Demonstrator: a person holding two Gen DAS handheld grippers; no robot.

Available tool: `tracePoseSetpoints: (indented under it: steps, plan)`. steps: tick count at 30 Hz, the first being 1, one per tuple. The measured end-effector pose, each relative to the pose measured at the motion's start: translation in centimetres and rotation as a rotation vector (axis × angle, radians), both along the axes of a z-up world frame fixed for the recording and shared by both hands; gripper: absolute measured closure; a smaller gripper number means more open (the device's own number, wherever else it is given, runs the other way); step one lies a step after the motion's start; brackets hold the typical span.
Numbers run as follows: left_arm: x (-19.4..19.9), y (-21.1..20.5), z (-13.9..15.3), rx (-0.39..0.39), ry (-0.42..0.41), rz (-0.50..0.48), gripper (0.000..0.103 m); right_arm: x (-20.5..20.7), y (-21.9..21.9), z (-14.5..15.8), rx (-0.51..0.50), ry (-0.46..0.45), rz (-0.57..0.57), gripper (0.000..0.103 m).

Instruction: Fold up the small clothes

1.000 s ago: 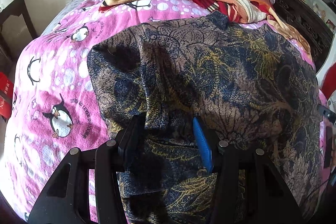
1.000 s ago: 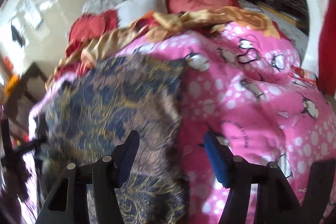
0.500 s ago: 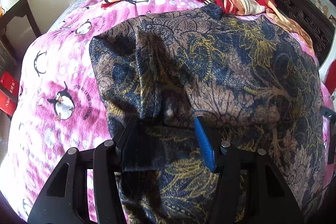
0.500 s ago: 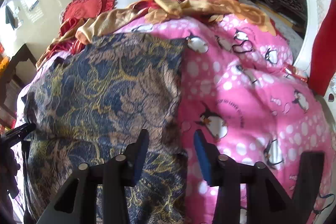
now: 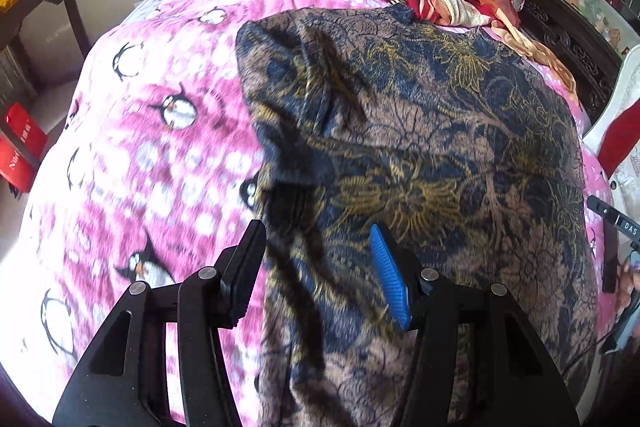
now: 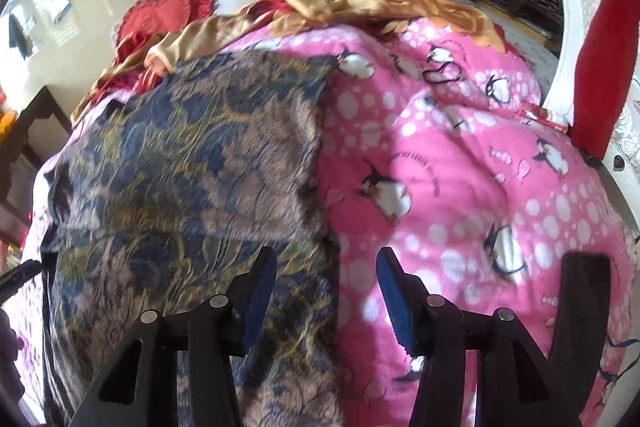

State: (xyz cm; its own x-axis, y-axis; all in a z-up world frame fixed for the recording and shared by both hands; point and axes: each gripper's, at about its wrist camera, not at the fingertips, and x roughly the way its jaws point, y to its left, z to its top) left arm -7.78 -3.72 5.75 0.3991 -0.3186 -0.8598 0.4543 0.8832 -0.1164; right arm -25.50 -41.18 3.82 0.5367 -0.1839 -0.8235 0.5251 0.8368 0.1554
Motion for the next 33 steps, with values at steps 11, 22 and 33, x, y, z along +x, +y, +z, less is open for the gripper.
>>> tracePoseSetpoints:
  steps: [11, 22, 33]
  plan:
    - [-1.2, 1.4, 0.9, -0.018, -0.002, 0.027, 0.049, 1.7, -0.2, -2.4, 0.288, -0.245, -0.065, 0.053]
    - [-1.4, 1.6, 0.7, 0.005, 0.010, 0.036, 0.049, -1.3, -4.2, -4.1, 0.471, -0.523, -0.370, 0.100]
    - [-2.7, 2.2, 0.9, -0.012, 0.015, 0.027, 0.049, -2.1, -4.0, -1.9, 0.410, -0.350, -0.261, 0.091]
